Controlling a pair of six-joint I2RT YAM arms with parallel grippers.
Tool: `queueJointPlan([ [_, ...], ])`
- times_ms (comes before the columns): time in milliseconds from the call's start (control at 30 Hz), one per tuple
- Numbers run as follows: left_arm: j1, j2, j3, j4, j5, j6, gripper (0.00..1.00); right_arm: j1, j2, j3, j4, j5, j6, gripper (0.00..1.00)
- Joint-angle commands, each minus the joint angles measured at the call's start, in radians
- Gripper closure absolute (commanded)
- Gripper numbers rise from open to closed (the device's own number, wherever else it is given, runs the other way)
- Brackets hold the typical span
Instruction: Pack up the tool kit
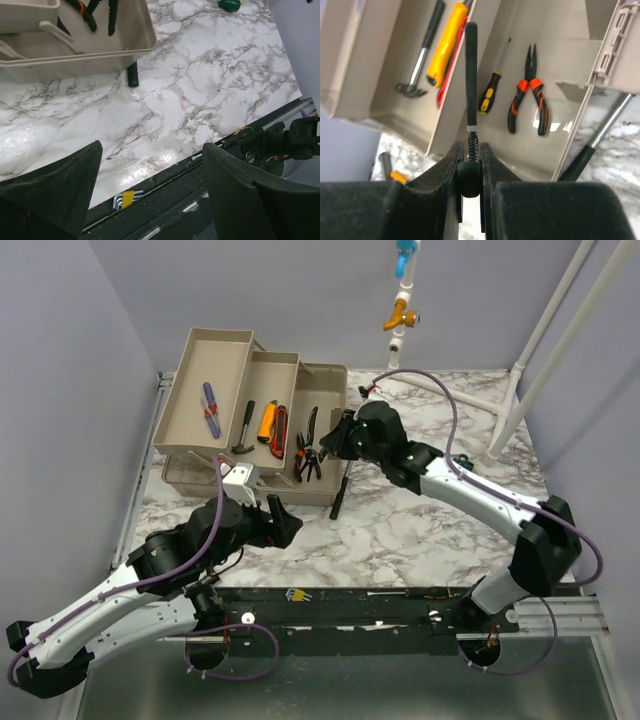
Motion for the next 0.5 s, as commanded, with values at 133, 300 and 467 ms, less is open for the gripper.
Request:
queueJointPlan([
  [133,0.009,-0.026,-0.037,-0.106,-0.029,0.030,0.17,-0.104,0.325,0.235,0.004,-0.179,-0.026,0.99],
  [300,0.009,0.018,-0.061,-0.061,0.006,0.053,0.18,-0.181,0.477,0.267,0.231,-0.539,0.053,0.99],
  [467,0.009,0.044,-0.098,-0.007,0.005,0.056,0.18,-0.195,0.631,0.441,0.146,-0.586,0.044,0.79],
])
